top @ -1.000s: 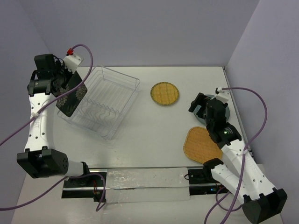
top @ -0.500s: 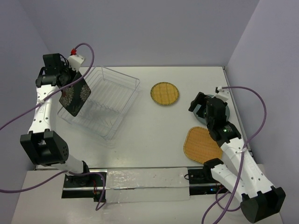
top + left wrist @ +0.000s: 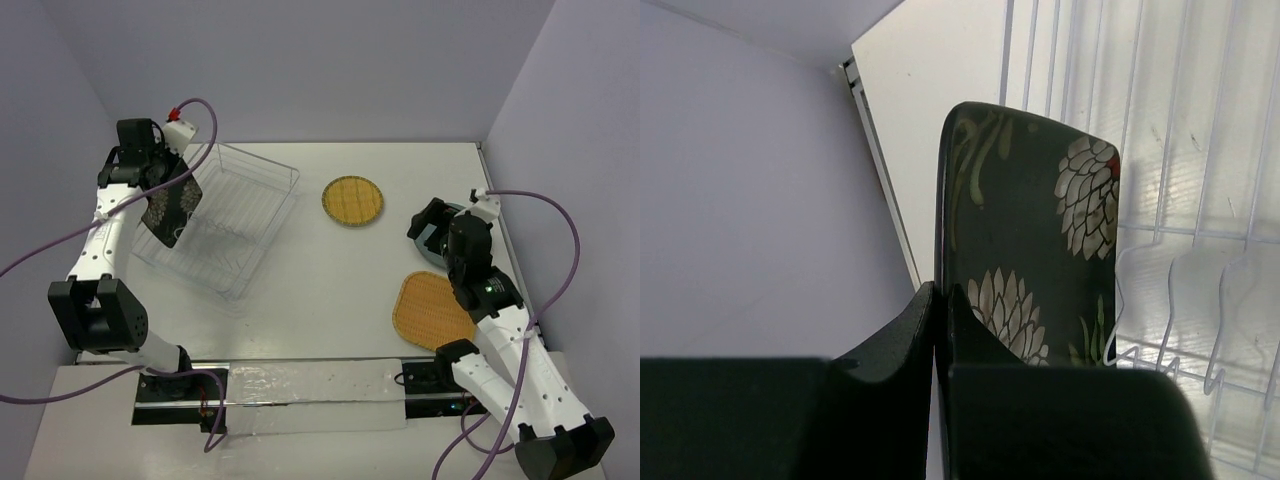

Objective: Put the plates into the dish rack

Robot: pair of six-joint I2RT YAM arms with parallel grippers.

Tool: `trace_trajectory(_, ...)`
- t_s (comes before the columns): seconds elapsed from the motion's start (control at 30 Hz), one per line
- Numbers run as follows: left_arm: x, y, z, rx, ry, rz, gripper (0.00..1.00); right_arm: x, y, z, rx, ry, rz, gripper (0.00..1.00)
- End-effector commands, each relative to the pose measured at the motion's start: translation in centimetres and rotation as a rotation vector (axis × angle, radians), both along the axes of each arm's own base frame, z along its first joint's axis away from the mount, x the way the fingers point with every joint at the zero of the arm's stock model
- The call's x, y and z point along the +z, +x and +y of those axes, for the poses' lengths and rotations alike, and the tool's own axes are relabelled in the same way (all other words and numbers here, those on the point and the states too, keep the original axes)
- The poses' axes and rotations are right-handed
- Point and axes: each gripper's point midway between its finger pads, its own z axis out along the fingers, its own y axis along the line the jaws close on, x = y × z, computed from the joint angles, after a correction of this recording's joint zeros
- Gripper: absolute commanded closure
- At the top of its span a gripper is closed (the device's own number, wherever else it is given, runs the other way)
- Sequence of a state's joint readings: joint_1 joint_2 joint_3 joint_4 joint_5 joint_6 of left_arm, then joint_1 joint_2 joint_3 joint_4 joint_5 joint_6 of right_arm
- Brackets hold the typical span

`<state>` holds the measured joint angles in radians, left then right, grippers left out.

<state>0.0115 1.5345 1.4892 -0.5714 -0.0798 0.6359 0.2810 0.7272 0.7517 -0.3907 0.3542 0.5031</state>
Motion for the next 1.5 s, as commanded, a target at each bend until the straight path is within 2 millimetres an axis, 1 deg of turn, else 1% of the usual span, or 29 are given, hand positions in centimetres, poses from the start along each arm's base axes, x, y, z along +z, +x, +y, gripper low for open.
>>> trace_trajectory(0.0,5.2,1.6,1.0,0.076,0.008,-0.205,1.0,0.9,-0.6,-0.8,-0.036,0.014,-0.028,0.0)
trace_trajectory(0.07,5.0,1.5,1.0,0.082,0.004,-0.204,1.0,0.8,-0.7,-0.9,-0.043,0.014,-0.029,0.0)
trace_trajectory(0.23,3.5,1.3,1.6,0.105,0.029,-0.182,1.0,1.0,-0.9,-1.1,-0.052,0.013,-0.036,0.0)
trace_trajectory(0.3,2.8,1.2,1.5,0.091,0.03,-0.166,1.0,1.1,-0.9,-1.2,-0.054,0.013,-0.037,0.0)
trace_trajectory(0.37,1.8,0.9,1.1,0.06,0.032,-0.127,1.0,1.2,-0.9,-1.2,-0.056,0.016,-0.038,0.0)
trace_trajectory(0.5,0.3,0.6,1.2,0.062,0.037,-0.093,1.0,1.2,-1.0,-1.3,-0.062,0.023,-0.043,0.0)
trace_trajectory(0.57,-0.5,0.2,1.1,0.05,0.045,-0.053,0.97,1.2,-1.1,-1.3,-0.064,0.026,-0.043,0.0)
trace_trajectory(0.63,-1.2,-0.2,1.3,0.04,0.069,-0.026,0.93,1.2,-1.1,-1.2,-0.065,0.03,-0.043,0.0)
trace_trajectory(0.67,-1.4,-0.3,1.5,0.045,0.079,-0.021,0.93,1.2,-1.1,-1.2,-0.065,0.031,-0.042,0.0)
trace_trajectory(0.7,-1.4,-0.4,1.7,0.052,0.091,-0.019,0.94,1.1,-1.0,-1.2,-0.066,0.031,-0.041,0.0)
trace_trajectory(0.73,-1.3,-0.4,1.9,0.06,0.104,-0.02,0.98,1.2,-1.0,-1.3,-0.067,0.032,-0.04,0.0)
trace_trajectory(0.8,-0.3,-0.2,2.1,0.073,0.106,-0.035,1.0,1.2,-1.0,-1.2,-0.067,0.031,-0.039,0.0)
trace_trajectory(0.83,1.8,0.3,1.4,0.041,0.084,-0.069,1.0,1.1,-0.9,-1.2,-0.066,0.029,-0.035,0.0)
trace_trajectory(0.87,2.8,0.2,1.1,0.016,0.079,-0.064,1.0,1.0,-0.9,-1.2,-0.068,0.029,-0.035,0.0)
trace_trajectory(0.9,2.8,-0.1,1.0,0.006,0.083,-0.048,1.0,1.1,-0.9,-1.3,-0.07,0.029,-0.036,0.0)
trace_trajectory(1.0,4.4,0.2,1.4,0.012,0.112,-0.052,1.0,0.9,-0.9,-1.4,-0.078,0.026,-0.03,0.0)
trace_trajectory(1.07,4.5,0.0,2.0,0.036,0.14,-0.046,1.0,0.8,-0.9,-1.4,-0.079,0.029,-0.029,0.0)
trace_trajectory(1.1,4.4,-0.1,2.0,0.038,0.141,-0.043,1.0,0.7,-0.9,-1.5,-0.082,0.028,-0.027,0.0)
trace_trajectory(1.2,3.0,-0.5,1.5,0.015,0.118,-0.011,1.0,0.5,-0.8,-1.5,-0.086,0.025,-0.021,0.0)
trace_trajectory(1.3,1.6,-0.5,1.5,0.021,0.108,0.0,0.99,0.7,-0.7,-1.4,-0.079,0.021,-0.021,0.0)
trace_trajectory(1.33,1.1,-0.3,0.5,0.001,0.103,0.003,0.99,0.8,-0.7,-1.4,-0.079,0.021,-0.022,0.0)
trace_trajectory(1.37,0.3,-0.4,0.2,-0.011,0.098,0.015,0.99,0.8,-0.7,-1.4,-0.081,0.02,-0.022,0.0)
trace_trajectory(1.4,0.3,-0.4,0.1,-0.012,0.096,0.013,0.99,0.8,-0.7,-1.4,-0.082,0.021,-0.023,0.0)
trace_trajectory(1.47,-0.7,-0.3,-0.1,-0.022,0.092,0.028,0.97,0.9,-0.7,-1.5,-0.085,0.022,-0.028,0.0)
